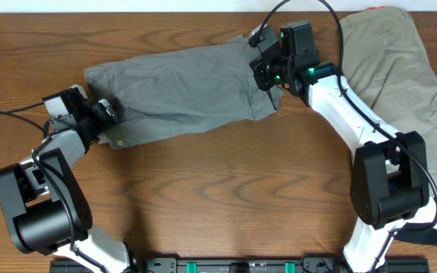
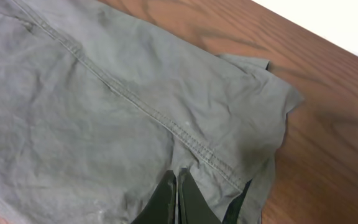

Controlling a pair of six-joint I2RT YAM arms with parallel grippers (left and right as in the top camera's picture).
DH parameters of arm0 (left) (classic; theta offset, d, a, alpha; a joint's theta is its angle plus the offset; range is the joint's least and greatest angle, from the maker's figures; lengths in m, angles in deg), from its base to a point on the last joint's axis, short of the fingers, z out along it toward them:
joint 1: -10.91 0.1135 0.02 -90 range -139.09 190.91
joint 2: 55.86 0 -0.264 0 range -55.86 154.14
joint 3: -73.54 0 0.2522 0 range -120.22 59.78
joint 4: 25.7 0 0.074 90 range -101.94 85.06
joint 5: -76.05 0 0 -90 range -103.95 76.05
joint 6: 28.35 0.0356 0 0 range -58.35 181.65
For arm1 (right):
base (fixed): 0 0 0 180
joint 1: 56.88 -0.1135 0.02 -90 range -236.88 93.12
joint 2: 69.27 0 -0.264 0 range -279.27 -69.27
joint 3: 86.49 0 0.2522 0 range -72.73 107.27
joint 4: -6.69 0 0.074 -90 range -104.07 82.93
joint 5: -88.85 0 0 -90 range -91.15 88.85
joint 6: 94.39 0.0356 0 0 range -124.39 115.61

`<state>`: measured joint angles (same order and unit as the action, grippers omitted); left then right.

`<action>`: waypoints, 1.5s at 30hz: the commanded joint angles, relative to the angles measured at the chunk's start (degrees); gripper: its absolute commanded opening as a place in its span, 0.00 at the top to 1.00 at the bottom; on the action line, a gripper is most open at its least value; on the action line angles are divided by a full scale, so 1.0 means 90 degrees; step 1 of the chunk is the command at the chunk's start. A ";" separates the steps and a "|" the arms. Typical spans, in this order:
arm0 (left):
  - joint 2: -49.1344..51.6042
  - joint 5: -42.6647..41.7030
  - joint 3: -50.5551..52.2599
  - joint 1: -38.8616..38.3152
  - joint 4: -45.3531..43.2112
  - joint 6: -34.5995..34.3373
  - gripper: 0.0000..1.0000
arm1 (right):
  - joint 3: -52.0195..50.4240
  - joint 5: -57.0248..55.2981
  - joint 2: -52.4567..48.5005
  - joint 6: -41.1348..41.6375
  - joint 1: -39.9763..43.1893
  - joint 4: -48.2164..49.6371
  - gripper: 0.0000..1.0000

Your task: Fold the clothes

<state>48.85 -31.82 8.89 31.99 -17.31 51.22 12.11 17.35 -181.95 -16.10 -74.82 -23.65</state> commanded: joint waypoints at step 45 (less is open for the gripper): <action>-0.2730 -0.0146 -0.0211 -0.0631 0.2778 -0.0306 0.94 | 0.0087 0.0328 -0.1838 0.0272 0.0126 0.0274 0.99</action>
<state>27.08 -32.91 7.69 26.49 7.63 49.64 12.18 19.67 -195.85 -14.28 -73.77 -20.32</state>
